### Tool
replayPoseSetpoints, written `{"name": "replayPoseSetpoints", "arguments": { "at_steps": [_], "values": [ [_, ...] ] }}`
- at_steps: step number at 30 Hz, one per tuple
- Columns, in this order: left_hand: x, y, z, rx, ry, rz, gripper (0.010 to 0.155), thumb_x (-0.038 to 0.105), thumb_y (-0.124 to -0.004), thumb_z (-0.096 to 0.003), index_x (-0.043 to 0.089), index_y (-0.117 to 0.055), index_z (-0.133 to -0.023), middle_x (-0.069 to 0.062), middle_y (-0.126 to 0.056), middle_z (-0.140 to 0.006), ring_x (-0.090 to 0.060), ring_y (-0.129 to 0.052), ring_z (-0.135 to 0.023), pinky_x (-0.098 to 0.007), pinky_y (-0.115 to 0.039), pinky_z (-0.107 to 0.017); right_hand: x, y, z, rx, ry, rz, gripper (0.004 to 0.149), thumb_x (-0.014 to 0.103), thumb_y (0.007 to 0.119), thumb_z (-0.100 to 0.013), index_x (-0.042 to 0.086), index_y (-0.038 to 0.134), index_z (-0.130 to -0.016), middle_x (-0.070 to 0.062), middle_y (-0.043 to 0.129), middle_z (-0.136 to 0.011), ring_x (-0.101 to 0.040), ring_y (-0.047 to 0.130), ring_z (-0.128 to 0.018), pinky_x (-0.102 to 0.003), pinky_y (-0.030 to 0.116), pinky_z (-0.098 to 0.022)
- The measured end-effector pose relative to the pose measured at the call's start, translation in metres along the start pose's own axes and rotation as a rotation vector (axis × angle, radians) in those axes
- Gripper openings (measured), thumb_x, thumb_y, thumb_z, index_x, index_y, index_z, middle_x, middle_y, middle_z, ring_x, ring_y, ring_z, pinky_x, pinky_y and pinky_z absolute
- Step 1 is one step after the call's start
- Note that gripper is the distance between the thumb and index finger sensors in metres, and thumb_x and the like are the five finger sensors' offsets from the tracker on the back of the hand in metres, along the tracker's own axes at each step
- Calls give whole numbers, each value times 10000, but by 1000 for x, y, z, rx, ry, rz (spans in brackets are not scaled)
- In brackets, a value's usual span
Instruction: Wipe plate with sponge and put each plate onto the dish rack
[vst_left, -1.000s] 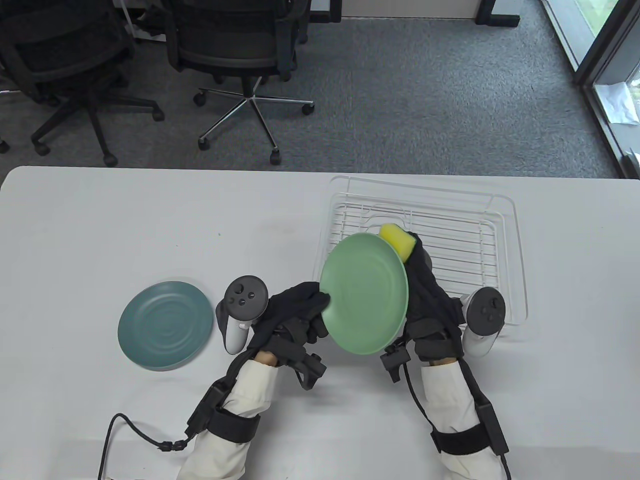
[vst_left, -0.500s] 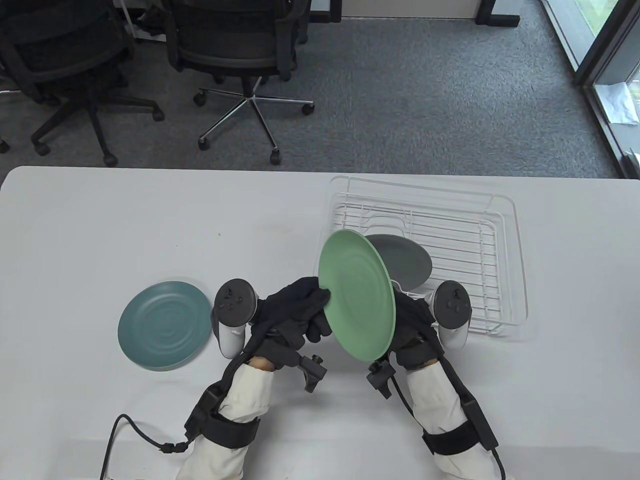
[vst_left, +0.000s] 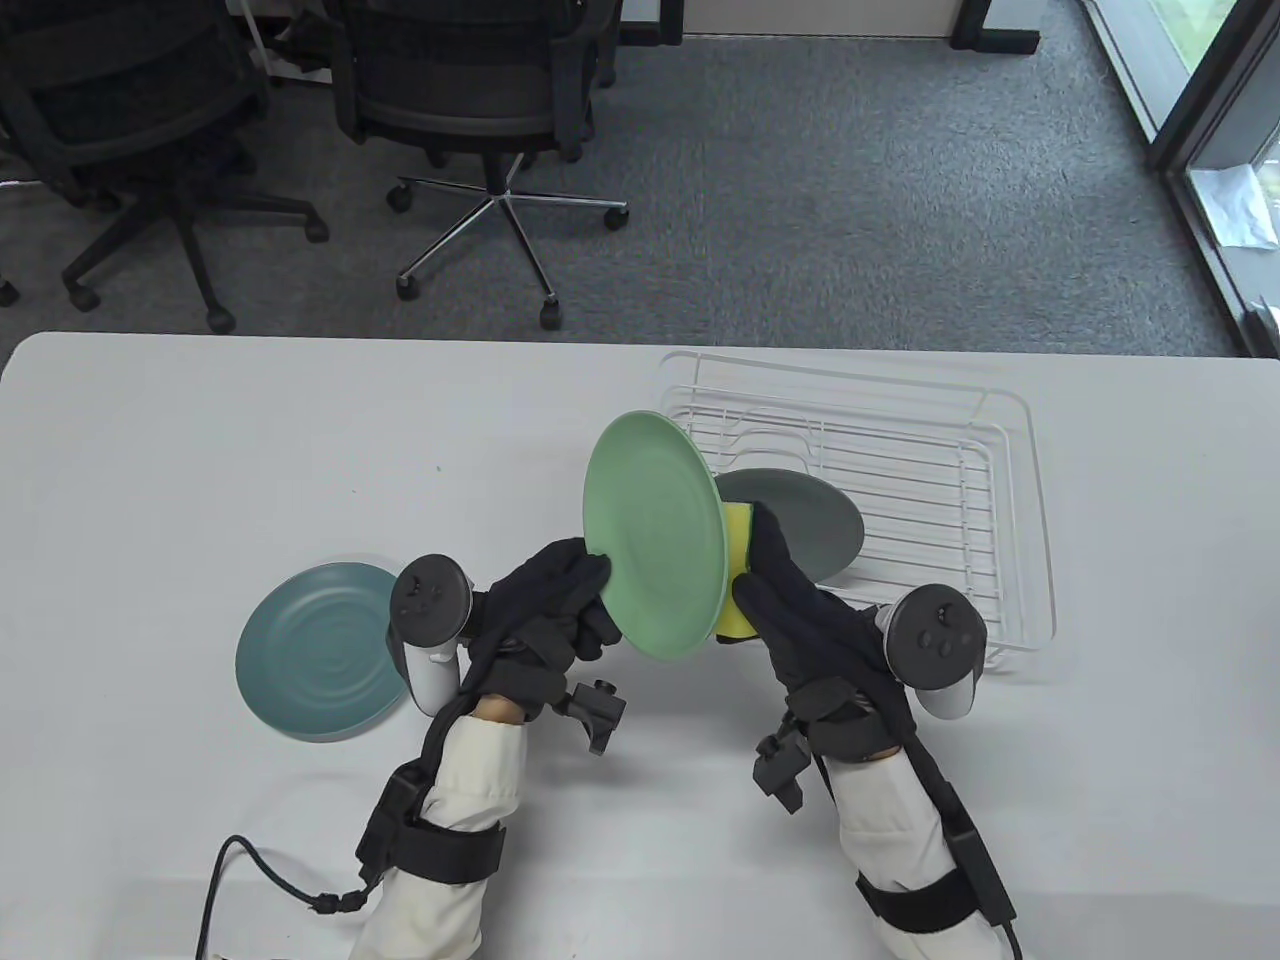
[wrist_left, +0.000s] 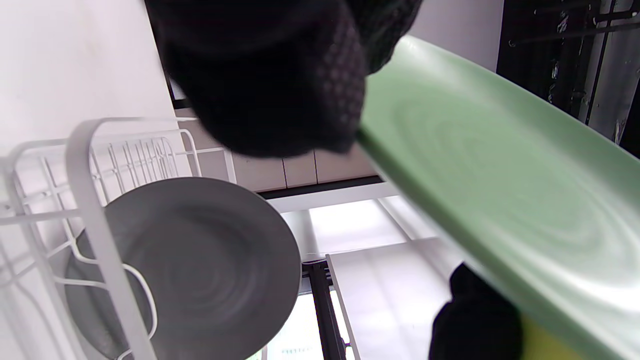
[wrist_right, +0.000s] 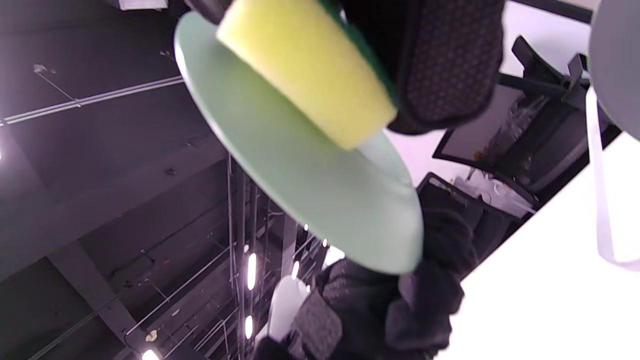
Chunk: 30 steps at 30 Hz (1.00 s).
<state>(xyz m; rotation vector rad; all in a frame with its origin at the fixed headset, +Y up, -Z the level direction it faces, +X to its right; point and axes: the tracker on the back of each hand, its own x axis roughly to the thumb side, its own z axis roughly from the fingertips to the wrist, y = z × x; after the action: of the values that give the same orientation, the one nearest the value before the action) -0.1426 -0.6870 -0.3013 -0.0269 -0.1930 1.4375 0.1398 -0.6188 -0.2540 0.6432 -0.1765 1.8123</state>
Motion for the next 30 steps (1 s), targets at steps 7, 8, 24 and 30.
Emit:
{"name": "replayPoseSetpoints", "arguments": {
  "at_steps": [7, 8, 24, 30],
  "values": [
    [1, -9, -1, -97, -2, -38, 431, 240, -770, -535, -78, -894, -799, -164, -1018, -498, -150, -1063, -217, -70, -914, -66, -16, -12, 0, -62, -13, -130, 640, 318, 467, -703, 31, 127, -1163, -424, 442, -1085, -556, 640, -903, -576, 687, -635],
    [2, -10, -1, -104, -2, -37, 429, 239, -772, -535, -77, -894, -799, -165, -1018, -498, -153, -1062, -217, -72, -914, -66, -21, -12, -1, -55, -8, -166, 639, 316, 465, -703, 38, 119, -1163, -424, 424, -1090, -560, 621, -915, -585, 674, -643],
    [6, -10, 2, -65, -21, 16, 422, 244, -771, -539, -56, -884, -813, -169, -1015, -532, -180, -1074, -250, -85, -934, -93, -62, 27, -10, 141, 136, -442, 639, 300, 456, -702, 4, 118, -1157, -443, 471, -1060, -568, 655, -874, -597, 659, -639],
    [4, 7, 4, 77, -12, -47, 429, 242, -765, -539, -71, -886, -807, -165, -1014, -522, -165, -1075, -246, -77, -931, -90, -59, 19, -10, 164, 125, -535, 640, 313, 491, -705, 8, 178, -1171, -432, 524, -1034, -531, 715, -821, -550, 711, -606]
  ]
}}
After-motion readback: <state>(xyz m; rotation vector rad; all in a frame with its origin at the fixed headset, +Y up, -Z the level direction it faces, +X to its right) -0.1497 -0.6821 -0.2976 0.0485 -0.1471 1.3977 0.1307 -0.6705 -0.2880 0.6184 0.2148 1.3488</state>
